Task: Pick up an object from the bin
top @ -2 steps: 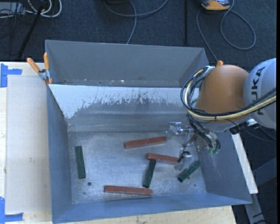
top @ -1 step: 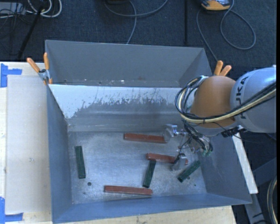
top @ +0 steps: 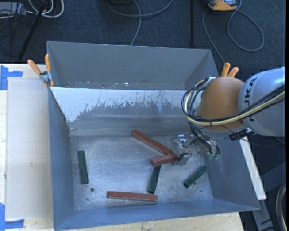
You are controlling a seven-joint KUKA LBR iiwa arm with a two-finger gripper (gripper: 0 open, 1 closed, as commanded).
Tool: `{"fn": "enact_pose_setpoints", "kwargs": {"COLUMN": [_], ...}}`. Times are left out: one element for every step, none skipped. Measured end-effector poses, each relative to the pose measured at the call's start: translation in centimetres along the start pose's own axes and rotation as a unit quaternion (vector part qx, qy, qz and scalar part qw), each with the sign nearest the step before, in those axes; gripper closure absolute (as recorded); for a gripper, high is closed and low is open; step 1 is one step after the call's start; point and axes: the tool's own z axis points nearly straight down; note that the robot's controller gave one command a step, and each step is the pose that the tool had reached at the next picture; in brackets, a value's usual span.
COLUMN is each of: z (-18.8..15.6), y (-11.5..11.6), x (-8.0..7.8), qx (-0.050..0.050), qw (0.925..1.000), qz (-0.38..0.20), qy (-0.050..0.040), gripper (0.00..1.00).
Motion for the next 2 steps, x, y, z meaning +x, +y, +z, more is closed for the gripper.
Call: {"fn": "enact_pose_setpoints", "kwargs": {"z": [-12.5,-22.3], "y": [-0.4,-2.3], "x": [-0.3,-1.9], "qx": [0.000,0.001], "qw": [1.0000,0.9915], "qz": [0.003,-0.130], "qy": [-0.0020,-0.0018], "gripper": [1.00,1.00]}}
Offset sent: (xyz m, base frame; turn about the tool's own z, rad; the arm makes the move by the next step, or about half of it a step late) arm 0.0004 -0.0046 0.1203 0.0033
